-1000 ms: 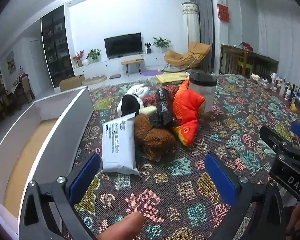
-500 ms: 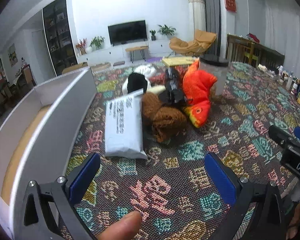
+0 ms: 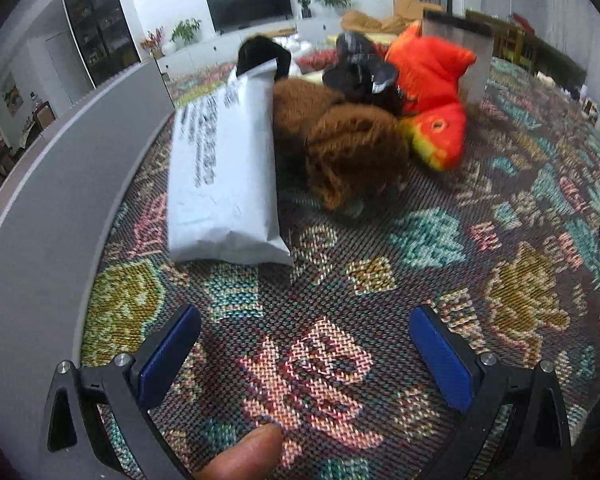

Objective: Organize soft objects
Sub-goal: 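Move the left tool toward the white wet-wipes pack on the pile, then position the left gripper over the white wet-wipes pack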

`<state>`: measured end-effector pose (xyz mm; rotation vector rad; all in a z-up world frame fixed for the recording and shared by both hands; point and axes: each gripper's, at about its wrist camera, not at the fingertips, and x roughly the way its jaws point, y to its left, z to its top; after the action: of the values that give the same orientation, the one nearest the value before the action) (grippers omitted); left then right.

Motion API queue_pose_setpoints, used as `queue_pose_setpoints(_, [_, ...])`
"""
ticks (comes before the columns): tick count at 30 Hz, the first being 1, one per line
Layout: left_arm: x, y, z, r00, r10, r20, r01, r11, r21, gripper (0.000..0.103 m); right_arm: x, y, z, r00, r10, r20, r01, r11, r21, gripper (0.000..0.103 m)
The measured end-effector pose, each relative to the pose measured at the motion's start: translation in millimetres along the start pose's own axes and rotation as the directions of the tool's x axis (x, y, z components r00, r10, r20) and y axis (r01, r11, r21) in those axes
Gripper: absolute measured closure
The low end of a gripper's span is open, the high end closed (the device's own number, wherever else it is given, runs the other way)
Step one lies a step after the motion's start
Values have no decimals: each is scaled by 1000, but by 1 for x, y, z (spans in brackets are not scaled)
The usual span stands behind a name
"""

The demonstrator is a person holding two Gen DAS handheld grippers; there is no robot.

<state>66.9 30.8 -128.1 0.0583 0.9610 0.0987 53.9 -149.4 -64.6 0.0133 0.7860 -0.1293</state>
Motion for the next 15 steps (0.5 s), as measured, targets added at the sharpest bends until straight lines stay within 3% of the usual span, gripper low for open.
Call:
queue_pose_setpoints(7, [12,11,6,997,-72,-1,72,995,-70,0,9,-1,-2,999,0,-33,1,1000,13,16])
queue_pose_setpoints(15, [12,14,0,997,-71,17,72,995,-72,0,27,-9,-6,993,16,-118,-11,999,50,16])
